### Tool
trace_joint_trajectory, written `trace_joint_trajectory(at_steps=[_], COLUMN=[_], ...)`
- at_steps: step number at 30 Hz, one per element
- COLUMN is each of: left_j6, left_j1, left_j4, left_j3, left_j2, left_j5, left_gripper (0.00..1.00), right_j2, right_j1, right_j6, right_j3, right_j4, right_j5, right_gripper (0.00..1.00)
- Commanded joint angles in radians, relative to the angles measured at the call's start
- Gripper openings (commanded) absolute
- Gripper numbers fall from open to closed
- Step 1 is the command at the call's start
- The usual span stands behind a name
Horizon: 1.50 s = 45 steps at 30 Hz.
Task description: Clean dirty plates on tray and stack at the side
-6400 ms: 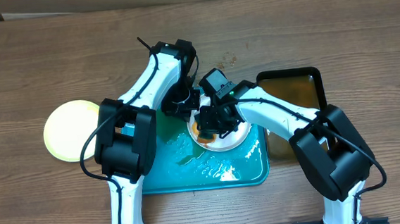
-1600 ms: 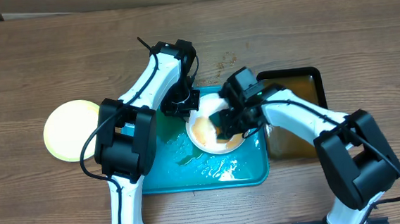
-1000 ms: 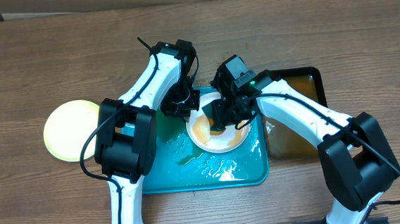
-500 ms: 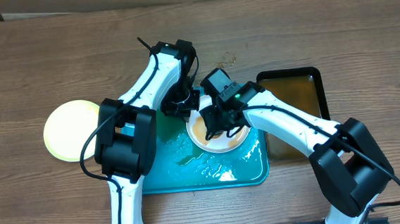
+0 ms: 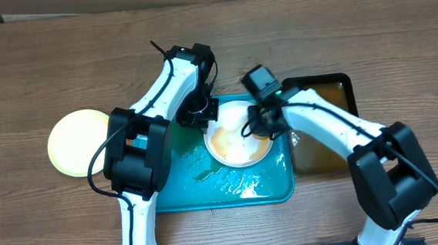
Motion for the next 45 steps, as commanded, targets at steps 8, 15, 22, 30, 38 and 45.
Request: trace_joint_trajectory(at_steps=[8, 15, 22, 30, 38, 45], left_j6=[-0.027, -0.082, -0.104, -0.103, -0.082, 0.036], left_j1=[-0.003, 0.004, 0.003, -0.006, -0.037, -0.040], left_j4=[0.006, 0.013, 0.013, -0.003, -0.063, -0.172], left_j3=[-0.003, -0.003, -0.003, -0.003, -0.003, -0.003], left_j2=[-0.022, -0.108, -0.220, -0.319, -0.356, -0.356], left_j5=[-0.043, -0.153, -0.255, -0.366, -0.487, -0.352], left_gripper=[0.04, 0.04, 0.04, 0.04, 0.04, 0.04], right_j2=[-0.167, -0.236, -0.213, -0.123, -0.053, -0.053], right_j1=[-0.153, -0.303, -0.392, -0.388, -0.388, -0.389], right_j6=[-0.039, -0.102, -0.144, -0.143, -0.139, -0.140], right_j3=[0.083, 0.082, 0.006, -0.116, -0.160, -0.160], right_j4=[-0.102, -0.196, -0.196, -0.095, -0.076, -0.089], right_j5=[-0.008, -0.008, -0.008, -0.009, -0.010, -0.009], right_gripper=[0.04, 0.04, 0.04, 0.04, 0.05, 0.05])
